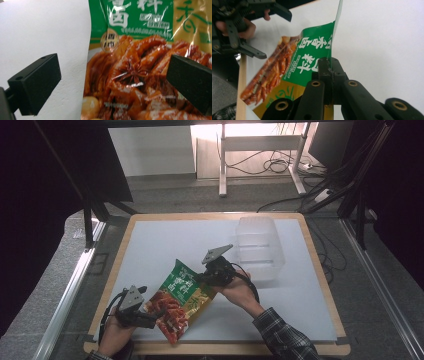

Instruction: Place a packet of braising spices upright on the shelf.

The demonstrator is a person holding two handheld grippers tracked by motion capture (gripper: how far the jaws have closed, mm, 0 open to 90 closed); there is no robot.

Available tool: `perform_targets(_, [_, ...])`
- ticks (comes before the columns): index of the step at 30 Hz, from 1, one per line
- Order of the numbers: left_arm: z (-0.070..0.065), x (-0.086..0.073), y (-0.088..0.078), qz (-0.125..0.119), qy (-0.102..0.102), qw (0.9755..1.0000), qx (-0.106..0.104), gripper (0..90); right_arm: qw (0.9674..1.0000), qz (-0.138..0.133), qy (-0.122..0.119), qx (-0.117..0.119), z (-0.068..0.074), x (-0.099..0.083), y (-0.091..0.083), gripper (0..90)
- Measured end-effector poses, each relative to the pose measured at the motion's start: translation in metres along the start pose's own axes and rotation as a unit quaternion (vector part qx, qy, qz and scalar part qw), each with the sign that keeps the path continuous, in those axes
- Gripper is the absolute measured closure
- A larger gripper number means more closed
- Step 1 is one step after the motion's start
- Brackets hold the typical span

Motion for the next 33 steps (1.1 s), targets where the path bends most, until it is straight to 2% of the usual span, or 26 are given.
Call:
perform_targets(9, [0.0,0.0,0.0,-0.002,0.0,1.0,0.0,0.0,0.9998,-0.01,-0.019,0.005,0.006,0.032,-0.013,89.7])
perform_targets(13, [0.0,0.0,-0.001,-0.002,-0.001,1.0,0.001,0.0,0.9996,-0.016,-0.02,0.009,0.011,0.052,-0.02,89.7])
perform_targets(23, [0.001,0.001,-0.001,-0.004,0.0,1.0,0.002,0.0,0.9989,-0.019,-0.04,0.015,0.019,0.082,-0.03,89.8])
perform_targets(29, [0.001,0.001,-0.001,-0.005,0.0,1.0,0.002,0.0,0.9983,-0.026,-0.051,0.006,0.019,0.096,-0.039,89.8])
perform_targets(33, [0.002,0.001,-0.001,-0.007,-0.002,1.0,0.003,0.0,0.9976,-0.03,-0.06,-0.017,0.011,0.104,-0.05,89.9])
Point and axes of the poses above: each handheld gripper's, and its own axes: y roughly forward along the jaws, x roughly out of its top, z roughly to its left, the point moved 4 cm from there along y, roughly forward along the jaws, and after that the axes turned 12 degrees about -z, right-handed, at the moved point
